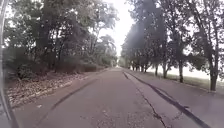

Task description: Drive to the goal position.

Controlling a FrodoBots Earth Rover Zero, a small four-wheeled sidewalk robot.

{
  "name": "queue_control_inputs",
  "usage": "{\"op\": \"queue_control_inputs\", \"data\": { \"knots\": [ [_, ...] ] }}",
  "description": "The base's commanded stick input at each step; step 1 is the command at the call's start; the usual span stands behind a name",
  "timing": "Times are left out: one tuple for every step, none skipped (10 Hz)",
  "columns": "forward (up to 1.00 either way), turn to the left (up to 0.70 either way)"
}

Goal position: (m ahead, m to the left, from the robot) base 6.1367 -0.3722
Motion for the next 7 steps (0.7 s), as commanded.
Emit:
{"op": "queue_control_inputs", "data": {
  "knots": [
    [0.07,0.00],
    [0.07,0.00],
    [0.07,0.00],
    [0.07,0.00],
    [0.07,0.00],
    [0.07,0.00],
    [0.07,0.00]
  ]
}}
